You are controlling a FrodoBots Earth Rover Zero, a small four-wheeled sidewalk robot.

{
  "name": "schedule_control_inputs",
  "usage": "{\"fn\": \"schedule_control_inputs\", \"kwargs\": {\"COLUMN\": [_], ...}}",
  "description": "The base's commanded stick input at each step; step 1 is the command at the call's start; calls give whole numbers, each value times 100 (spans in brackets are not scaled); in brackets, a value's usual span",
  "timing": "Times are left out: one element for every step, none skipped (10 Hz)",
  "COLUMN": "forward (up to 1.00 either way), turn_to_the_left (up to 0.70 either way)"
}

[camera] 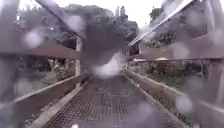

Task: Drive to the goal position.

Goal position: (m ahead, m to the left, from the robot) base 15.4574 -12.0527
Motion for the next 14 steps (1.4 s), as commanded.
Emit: {"fn": "schedule_control_inputs", "kwargs": {"forward": [85, 85, 85, 85, 85, 85, 85, 85, 85, 85, 85, 85, 85, 85], "turn_to_the_left": [0, 0, 0, 29, 13, 0, 0, 0, 0, 0, 0, 0, 0, 0]}}
